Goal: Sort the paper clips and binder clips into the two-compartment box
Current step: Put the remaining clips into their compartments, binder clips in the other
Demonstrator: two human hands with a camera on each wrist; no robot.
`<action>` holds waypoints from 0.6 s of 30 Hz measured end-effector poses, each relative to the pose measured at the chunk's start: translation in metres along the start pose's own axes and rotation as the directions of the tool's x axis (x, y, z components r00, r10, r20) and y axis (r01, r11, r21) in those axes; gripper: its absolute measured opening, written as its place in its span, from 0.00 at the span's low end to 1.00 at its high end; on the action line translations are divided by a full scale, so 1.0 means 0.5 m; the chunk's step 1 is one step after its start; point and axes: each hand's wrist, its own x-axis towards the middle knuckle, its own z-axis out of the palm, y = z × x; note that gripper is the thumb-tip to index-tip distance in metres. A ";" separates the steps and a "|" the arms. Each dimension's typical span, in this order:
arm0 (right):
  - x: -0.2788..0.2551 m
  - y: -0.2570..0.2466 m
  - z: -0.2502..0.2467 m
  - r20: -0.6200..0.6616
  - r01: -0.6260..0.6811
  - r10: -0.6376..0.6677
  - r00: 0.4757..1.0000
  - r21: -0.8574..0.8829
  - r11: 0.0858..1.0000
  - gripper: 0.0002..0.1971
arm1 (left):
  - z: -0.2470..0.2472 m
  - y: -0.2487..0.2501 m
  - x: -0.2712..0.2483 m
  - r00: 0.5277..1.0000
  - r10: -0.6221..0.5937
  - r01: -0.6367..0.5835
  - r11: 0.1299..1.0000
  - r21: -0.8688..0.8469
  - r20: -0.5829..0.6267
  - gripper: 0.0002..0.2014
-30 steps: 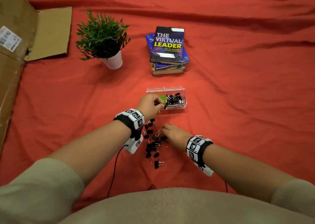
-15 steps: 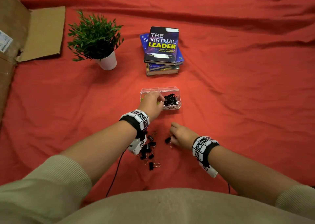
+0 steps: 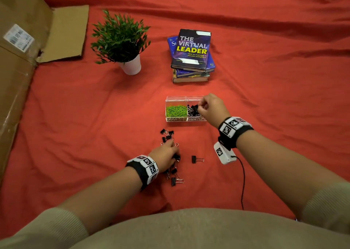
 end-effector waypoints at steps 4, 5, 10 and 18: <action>-0.021 -0.002 0.024 0.116 0.075 -0.063 0.991 -0.104 0.992 0.06 | 0.003 0.002 0.000 0.995 -0.029 0.028 1.000 -0.005 -0.092 0.12; -0.041 -0.003 0.033 0.157 0.127 -0.106 0.982 -0.127 0.984 0.07 | 0.002 0.001 -0.001 0.990 -0.048 0.049 0.999 0.005 -0.129 0.12; -0.161 0.007 0.102 0.601 0.281 -0.093 0.794 -0.227 0.933 0.12 | 0.006 0.004 0.006 0.975 -0.094 0.087 0.995 -0.040 -0.200 0.14; -0.173 0.008 0.120 0.567 0.219 -0.050 0.822 -0.234 0.947 0.13 | 0.001 0.012 0.015 0.971 -0.120 0.084 0.981 -0.173 -0.209 0.08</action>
